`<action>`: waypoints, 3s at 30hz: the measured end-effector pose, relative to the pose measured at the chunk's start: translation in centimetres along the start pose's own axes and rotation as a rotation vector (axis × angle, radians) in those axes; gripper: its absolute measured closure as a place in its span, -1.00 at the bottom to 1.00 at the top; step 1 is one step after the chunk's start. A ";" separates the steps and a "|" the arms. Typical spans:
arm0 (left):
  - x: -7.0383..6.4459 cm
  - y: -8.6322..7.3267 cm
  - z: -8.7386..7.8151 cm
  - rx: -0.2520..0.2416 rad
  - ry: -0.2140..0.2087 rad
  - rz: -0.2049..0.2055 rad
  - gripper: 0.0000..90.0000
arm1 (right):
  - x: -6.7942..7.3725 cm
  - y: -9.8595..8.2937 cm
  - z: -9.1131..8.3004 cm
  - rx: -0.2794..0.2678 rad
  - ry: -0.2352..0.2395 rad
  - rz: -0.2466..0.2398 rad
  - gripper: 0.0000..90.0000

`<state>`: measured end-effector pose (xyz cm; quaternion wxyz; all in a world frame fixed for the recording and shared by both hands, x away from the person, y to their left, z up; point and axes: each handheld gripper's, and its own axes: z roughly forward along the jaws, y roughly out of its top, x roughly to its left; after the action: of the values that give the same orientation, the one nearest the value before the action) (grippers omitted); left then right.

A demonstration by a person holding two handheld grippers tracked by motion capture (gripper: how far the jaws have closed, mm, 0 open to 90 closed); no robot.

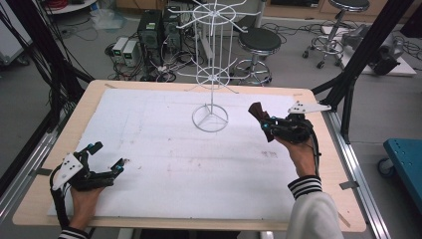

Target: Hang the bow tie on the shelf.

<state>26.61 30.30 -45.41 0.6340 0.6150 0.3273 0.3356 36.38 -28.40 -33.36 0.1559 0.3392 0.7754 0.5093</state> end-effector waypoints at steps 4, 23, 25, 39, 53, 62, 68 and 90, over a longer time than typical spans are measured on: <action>0.0 0.0 0.0 0.000 0.000 0.000 -0.96 | 0.5 1.3 -0.1 -0.034 0.001 -0.014 0.70; 0.0 0.0 0.0 0.000 0.000 -0.001 -0.96 | 2.4 5.4 0.6 -0.130 -0.006 -0.027 0.70; 0.0 0.0 0.0 0.000 0.000 -0.001 -0.96 | 2.7 5.8 0.9 -0.136 -0.007 -0.035 0.70; 0.0 0.0 0.0 -0.003 0.001 -0.002 -0.96 | 4.1 8.1 2.2 -0.193 -0.018 -0.041 0.70; 0.0 0.0 0.0 -0.002 0.001 0.000 -0.96 | 5.1 9.5 4.5 -0.197 -0.008 -0.048 0.69; 0.0 0.0 0.0 0.001 0.000 -0.002 -0.96 | 5.3 9.6 5.8 -0.195 -0.006 -0.044 0.69; 0.0 0.0 0.0 0.001 0.000 -0.002 -0.96 | 5.2 9.5 6.5 -0.186 -0.004 -0.032 0.69; 0.0 0.0 0.0 -0.001 -0.001 -0.002 -0.96 | 5.6 9.4 7.8 -0.144 0.010 -0.041 0.67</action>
<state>26.61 30.31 -45.42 0.6349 0.6145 0.3275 0.3346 40.31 -16.89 -27.74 0.1863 0.3088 0.7443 0.5620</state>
